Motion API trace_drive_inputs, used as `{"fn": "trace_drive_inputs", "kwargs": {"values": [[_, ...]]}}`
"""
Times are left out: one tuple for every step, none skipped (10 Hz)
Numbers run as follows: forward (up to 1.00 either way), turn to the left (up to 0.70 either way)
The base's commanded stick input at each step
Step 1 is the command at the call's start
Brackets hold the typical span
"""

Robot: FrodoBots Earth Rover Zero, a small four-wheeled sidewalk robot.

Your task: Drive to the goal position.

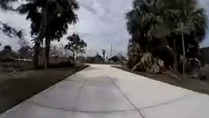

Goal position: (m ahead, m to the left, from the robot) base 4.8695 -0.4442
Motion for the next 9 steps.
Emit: {"fn": "trace_drive_inputs", "kwargs": {"values": [[1.0, 0.0], [1.0, 0.0], [1.0, 0.0], [1.0, 0.0], [1.0, 0.0], [1.0, 0.0], [1.0, 0.0], [1.0, 0.0], [1.0, 0.0]]}}
